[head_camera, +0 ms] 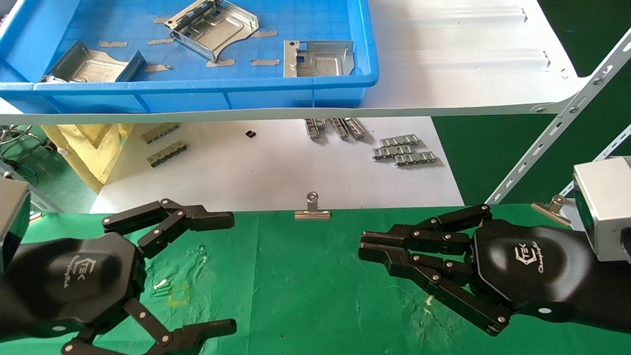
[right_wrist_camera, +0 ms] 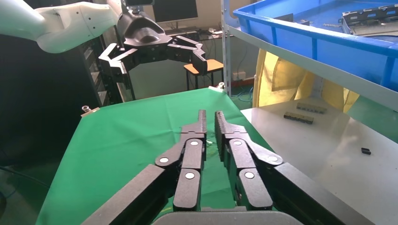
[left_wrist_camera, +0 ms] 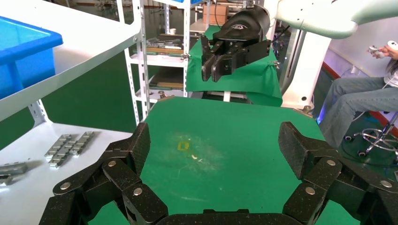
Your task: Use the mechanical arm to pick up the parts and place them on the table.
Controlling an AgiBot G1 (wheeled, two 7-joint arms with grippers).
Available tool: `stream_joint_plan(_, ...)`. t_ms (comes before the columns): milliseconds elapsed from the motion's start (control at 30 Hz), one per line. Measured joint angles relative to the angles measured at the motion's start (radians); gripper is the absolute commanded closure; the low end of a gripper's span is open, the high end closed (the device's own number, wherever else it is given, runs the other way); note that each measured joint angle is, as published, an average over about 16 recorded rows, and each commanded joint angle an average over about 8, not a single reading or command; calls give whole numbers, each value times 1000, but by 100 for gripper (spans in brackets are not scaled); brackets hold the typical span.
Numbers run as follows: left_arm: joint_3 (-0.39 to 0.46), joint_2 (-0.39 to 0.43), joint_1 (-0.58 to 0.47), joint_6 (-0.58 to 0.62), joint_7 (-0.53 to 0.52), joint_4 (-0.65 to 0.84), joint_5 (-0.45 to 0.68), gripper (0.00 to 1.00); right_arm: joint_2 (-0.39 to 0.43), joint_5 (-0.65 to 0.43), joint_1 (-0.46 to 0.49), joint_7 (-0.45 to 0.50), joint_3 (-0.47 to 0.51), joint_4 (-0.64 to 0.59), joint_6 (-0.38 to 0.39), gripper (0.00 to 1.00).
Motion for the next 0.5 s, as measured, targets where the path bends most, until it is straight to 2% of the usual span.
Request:
stream_joint_plan(233,26,57,-182,-27,-2,107,90,0,0,0,0,0,0,0,0,100)
stream_joint_plan(500,109,236,-521,-174,49,456,322,0,0,0,0,0,0,0,0,100)
